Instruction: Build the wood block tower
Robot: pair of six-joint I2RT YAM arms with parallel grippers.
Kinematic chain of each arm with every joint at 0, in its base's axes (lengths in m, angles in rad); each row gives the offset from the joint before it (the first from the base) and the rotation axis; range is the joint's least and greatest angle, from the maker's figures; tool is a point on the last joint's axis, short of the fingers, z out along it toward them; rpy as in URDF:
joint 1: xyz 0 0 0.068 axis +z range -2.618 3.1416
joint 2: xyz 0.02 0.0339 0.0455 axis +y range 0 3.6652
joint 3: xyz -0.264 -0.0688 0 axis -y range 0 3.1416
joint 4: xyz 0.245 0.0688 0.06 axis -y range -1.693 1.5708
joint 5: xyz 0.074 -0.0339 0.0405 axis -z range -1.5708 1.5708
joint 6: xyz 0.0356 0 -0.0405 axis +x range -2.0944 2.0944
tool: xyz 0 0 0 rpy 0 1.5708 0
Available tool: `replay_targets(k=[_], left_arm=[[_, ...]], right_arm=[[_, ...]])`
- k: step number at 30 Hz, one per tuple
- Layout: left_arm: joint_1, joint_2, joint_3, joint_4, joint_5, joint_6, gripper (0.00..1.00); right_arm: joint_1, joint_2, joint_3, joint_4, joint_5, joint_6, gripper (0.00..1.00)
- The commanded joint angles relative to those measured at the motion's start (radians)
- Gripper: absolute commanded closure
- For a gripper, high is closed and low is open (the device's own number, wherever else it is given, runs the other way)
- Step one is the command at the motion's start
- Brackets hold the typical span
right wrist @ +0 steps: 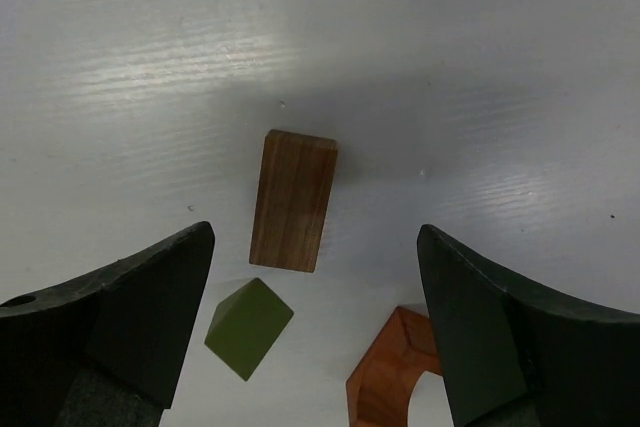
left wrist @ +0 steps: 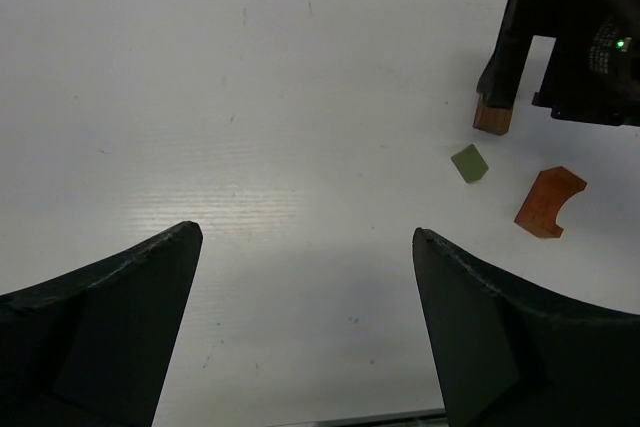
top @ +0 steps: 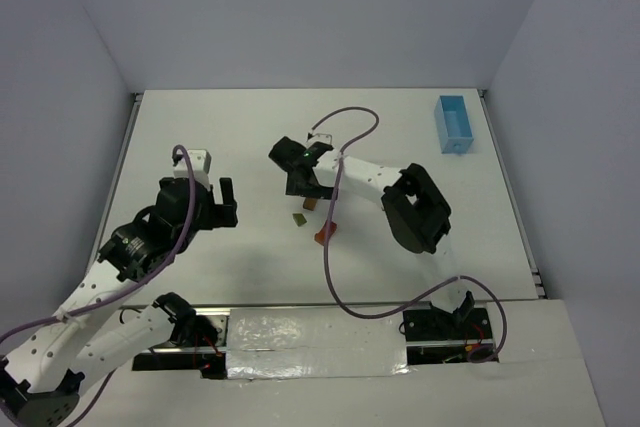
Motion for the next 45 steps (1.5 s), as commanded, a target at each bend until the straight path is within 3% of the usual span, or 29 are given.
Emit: replay_targets(k=[1, 5, 17, 25, 33, 39, 43, 45], left_arm=[[0.005, 0.033, -0.006, 0.03, 0.035, 0.037, 0.01], [0.004, 0.034, -0.008, 0.031, 0.043, 0.04, 0.01], [0.005, 0.026, -0.014, 0.042, 0.063, 0.046, 0.01], [0.004, 0.04, -0.011, 0.04, 0.066, 0.049, 0.01], [0.005, 0.029, -0.011, 0.042, 0.066, 0.049, 0.0], [0.004, 0.027, -0.012, 0.043, 0.068, 0.049, 0.0], [0.005, 0.027, -0.012, 0.042, 0.068, 0.051, 0.01], [0.004, 0.023, -0.014, 0.042, 0.068, 0.051, 0.0]], right_arm=[[0.011, 0.037, 0.113, -0.081, 0.041, 0.048, 0.11], [0.011, 0.079, 0.126, -0.102, 0.044, 0.071, 0.15], [-0.018, 0.089, 0.032, 0.019, -0.026, 0.053, 0.41], [-0.029, 0.109, 0.035, 0.045, -0.056, 0.036, 0.43], [-0.031, 0.113, 0.027, 0.05, -0.053, 0.039, 0.59], [-0.029, 0.076, 0.011, 0.047, -0.051, 0.031, 0.62], [-0.032, -0.033, -0.038, 0.091, -0.054, -0.047, 0.65], [-0.051, -0.096, -0.11, 0.132, -0.074, -0.19, 0.65]])
